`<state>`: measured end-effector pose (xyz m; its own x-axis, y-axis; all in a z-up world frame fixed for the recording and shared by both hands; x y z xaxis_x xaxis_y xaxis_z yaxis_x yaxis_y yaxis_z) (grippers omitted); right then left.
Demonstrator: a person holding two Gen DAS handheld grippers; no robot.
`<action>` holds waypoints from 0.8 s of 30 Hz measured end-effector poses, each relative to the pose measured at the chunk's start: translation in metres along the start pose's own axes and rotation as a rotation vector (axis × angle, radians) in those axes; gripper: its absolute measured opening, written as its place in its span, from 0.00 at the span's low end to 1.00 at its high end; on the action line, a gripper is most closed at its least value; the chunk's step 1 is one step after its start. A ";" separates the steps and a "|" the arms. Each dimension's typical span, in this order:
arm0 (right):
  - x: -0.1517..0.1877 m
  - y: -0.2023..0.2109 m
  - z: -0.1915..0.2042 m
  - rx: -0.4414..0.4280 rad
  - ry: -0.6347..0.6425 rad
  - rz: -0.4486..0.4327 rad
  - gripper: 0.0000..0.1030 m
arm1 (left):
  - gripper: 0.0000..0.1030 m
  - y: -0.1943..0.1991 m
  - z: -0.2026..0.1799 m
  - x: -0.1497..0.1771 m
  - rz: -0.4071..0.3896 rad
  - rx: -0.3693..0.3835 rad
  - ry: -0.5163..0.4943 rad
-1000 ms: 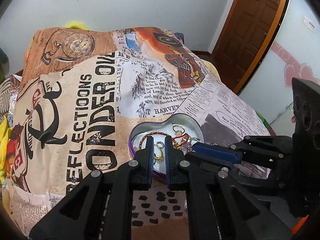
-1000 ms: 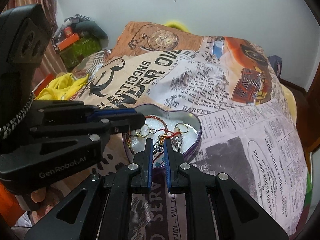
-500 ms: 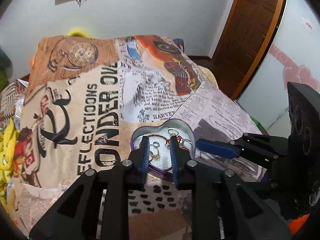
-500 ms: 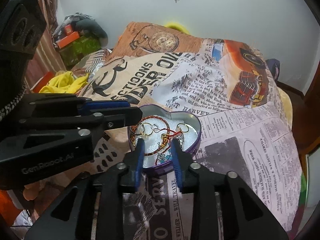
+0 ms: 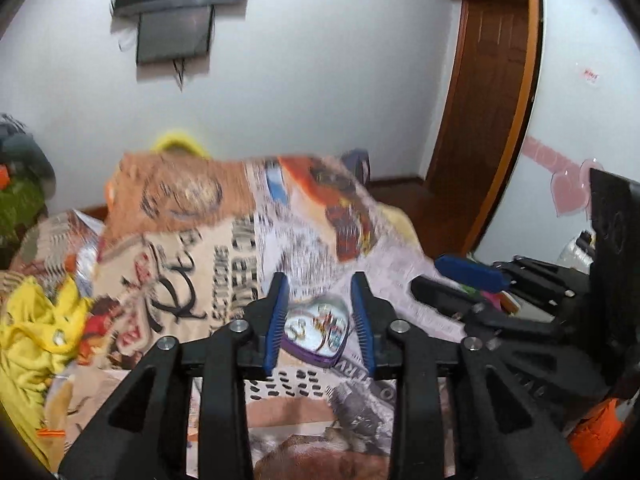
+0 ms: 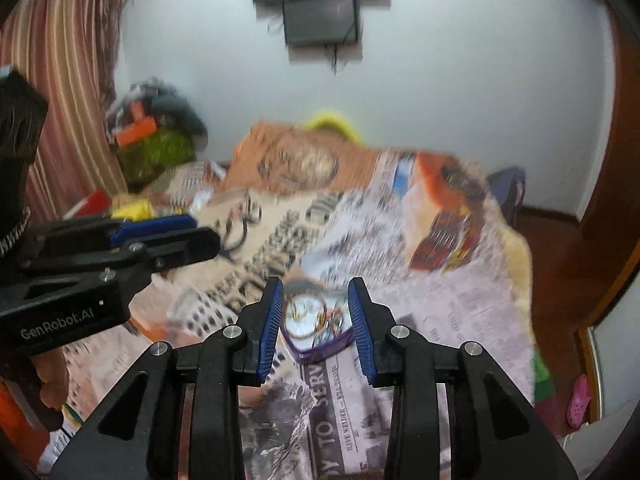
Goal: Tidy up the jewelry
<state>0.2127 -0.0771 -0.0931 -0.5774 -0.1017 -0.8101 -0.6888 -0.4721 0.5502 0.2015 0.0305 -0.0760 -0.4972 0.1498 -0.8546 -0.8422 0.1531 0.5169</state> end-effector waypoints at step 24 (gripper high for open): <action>0.005 0.218 0.064 0.142 0.011 -0.628 0.86 | 0.94 0.190 -0.050 -0.003 -0.465 -0.270 -0.021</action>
<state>0.0320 -0.1248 0.0355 -0.0413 0.1473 -0.9882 -0.9461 -0.3237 -0.0087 0.0323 0.0107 0.0225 -0.0571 0.1462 -0.9876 -0.9976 -0.0484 0.0505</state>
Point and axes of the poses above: each gripper's, at about its wrist camera, not at the fingertips, and y roughly against the way its jaws point, z to its left, x to its underside, the point moved 3 cm from there along -y, roughly the way its jaws point, and after that the axes turned 11 degrees about -y, right-handed, at the moved point
